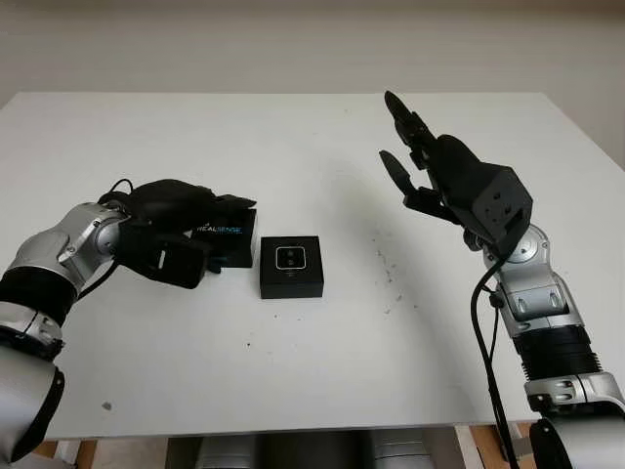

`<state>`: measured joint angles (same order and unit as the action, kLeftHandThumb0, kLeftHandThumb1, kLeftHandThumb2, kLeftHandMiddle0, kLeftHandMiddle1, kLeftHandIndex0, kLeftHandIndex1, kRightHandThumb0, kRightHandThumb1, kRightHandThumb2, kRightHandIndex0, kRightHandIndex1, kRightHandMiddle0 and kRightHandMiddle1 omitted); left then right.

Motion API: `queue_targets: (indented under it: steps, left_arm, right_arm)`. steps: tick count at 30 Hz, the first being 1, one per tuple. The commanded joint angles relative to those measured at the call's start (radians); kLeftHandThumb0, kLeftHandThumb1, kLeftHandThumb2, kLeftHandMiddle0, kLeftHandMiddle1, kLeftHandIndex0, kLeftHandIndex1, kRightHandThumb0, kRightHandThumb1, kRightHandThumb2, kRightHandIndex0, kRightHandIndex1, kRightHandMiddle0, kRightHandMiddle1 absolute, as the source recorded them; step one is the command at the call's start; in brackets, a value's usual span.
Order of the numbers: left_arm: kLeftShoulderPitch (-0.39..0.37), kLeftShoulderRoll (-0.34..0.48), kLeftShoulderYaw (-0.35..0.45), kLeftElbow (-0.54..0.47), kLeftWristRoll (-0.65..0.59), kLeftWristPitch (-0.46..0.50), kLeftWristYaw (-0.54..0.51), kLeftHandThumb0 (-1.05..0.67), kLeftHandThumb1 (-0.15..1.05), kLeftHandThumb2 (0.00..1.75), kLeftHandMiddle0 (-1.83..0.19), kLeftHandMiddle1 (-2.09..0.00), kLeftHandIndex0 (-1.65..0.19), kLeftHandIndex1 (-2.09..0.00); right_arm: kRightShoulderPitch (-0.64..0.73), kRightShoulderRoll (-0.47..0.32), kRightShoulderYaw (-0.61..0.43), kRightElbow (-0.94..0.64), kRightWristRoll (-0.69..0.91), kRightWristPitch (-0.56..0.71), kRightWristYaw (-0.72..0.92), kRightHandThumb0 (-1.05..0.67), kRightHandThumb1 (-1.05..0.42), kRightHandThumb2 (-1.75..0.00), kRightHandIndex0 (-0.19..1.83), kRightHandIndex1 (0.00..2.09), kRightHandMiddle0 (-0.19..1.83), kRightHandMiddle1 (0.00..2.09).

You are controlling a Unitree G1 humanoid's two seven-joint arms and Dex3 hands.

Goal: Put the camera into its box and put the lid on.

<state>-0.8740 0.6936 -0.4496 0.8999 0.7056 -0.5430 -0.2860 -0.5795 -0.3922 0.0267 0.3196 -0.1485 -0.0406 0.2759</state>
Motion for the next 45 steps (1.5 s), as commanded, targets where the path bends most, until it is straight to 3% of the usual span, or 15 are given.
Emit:
queue_targets:
  steps: [1,3,6,8,14,17,19,23,26,30,37,43,45]
  left_arm:
    - [-0.014,-0.003,-0.009,0.013,0.006,-0.003,0.002,-0.46,1.05,0.37,-0.06,-1.47,0.02,-1.41]
    - [-0.015,-0.004,-0.012,0.010,0.013,-0.006,0.009,-0.46,1.05,0.44,-0.09,-1.56,-0.02,-1.45]
    - [-0.012,-0.008,-0.007,0.009,0.008,-0.014,0.022,-0.44,1.05,0.49,-0.05,-1.98,0.02,-1.93]
    - [-0.010,-0.010,-0.002,0.009,0.001,-0.020,0.030,-0.43,1.05,0.50,-0.11,-2.07,-0.01,-2.06]
    - [0.008,-0.016,0.027,-0.065,-0.028,0.068,0.020,-0.38,1.05,0.49,-0.27,-2.09,-0.04,-2.09]
    - [0.022,-0.017,0.057,-0.125,-0.067,0.132,-0.014,-0.36,1.05,0.49,-0.47,-2.09,-0.05,-2.09]
    - [0.029,-0.017,0.078,-0.176,-0.094,0.195,-0.056,-0.34,1.05,0.48,-0.54,-2.09,-0.11,-2.09]
    - [0.032,-0.025,0.120,-0.281,-0.148,0.345,-0.148,-0.30,1.05,0.48,-0.46,-2.09,-0.22,-2.09]
    - [0.026,-0.020,0.121,-0.359,-0.137,0.439,-0.209,-0.31,1.05,0.47,-0.67,-2.09,-0.46,-2.09]
    - [0.018,-0.022,0.119,-0.451,-0.106,0.558,-0.271,-0.31,1.05,0.43,-0.50,-2.09,-0.47,-2.09]
    - [0.004,-0.047,0.111,-0.603,-0.089,0.779,-0.413,-0.29,1.05,0.41,-0.81,-2.09,-0.74,-2.09]
    - [-0.011,-0.089,0.105,-0.680,-0.083,0.945,-0.510,-0.28,1.05,0.41,-0.59,-2.09,-0.46,-2.09]
    - [-0.016,-0.106,0.103,-0.699,-0.086,0.995,-0.535,-0.28,1.05,0.43,-0.50,-2.09,-0.26,-2.09]
  right_arm:
    - [0.005,-0.008,-0.001,-0.021,-0.004,-0.008,-0.004,-0.75,-1.05,-0.63,-0.05,0.07,-0.04,0.07]
    - [0.004,-0.009,0.000,-0.020,-0.007,-0.008,-0.003,-0.77,-1.05,-0.62,-0.05,0.06,-0.03,0.07]
    - [0.004,-0.010,0.002,-0.020,-0.015,-0.012,-0.007,-0.77,-1.05,-0.61,-0.05,0.06,-0.02,0.07]
    - [0.004,-0.013,0.007,-0.021,-0.031,-0.013,-0.014,-0.77,-1.05,-0.61,-0.04,0.07,-0.01,0.08]
    - [0.008,-0.012,0.016,-0.032,-0.065,-0.006,-0.027,-0.77,-1.05,-0.61,-0.01,0.08,0.00,0.07]
    - [0.012,-0.004,0.013,-0.042,-0.062,0.009,-0.026,-0.76,-1.05,-0.60,0.00,0.08,0.00,0.07]
    - [0.014,0.006,0.009,-0.047,-0.050,0.021,-0.025,-0.76,-1.05,-0.59,-0.01,0.07,0.00,0.07]
    - [0.018,0.017,0.009,-0.050,-0.030,0.033,-0.023,-0.76,-1.05,-0.57,-0.01,0.07,0.00,0.06]
    - [0.019,0.021,0.018,-0.052,-0.039,0.033,-0.034,-0.77,-1.05,-0.57,0.01,0.07,0.02,0.07]
    - [0.024,0.033,0.021,-0.055,-0.031,0.027,-0.040,-0.76,-1.05,-0.57,0.03,0.08,0.03,0.07]
    - [0.032,0.049,0.028,-0.048,-0.026,0.009,-0.051,-0.74,-1.05,-0.57,0.02,0.07,0.04,0.07]
    - [0.039,0.051,0.039,-0.050,-0.034,0.007,-0.048,-0.73,-1.05,-0.58,0.01,0.06,0.02,0.06]
    - [0.042,0.051,0.043,-0.058,-0.039,0.015,-0.051,-0.73,-1.05,-0.58,0.00,0.05,0.01,0.05]
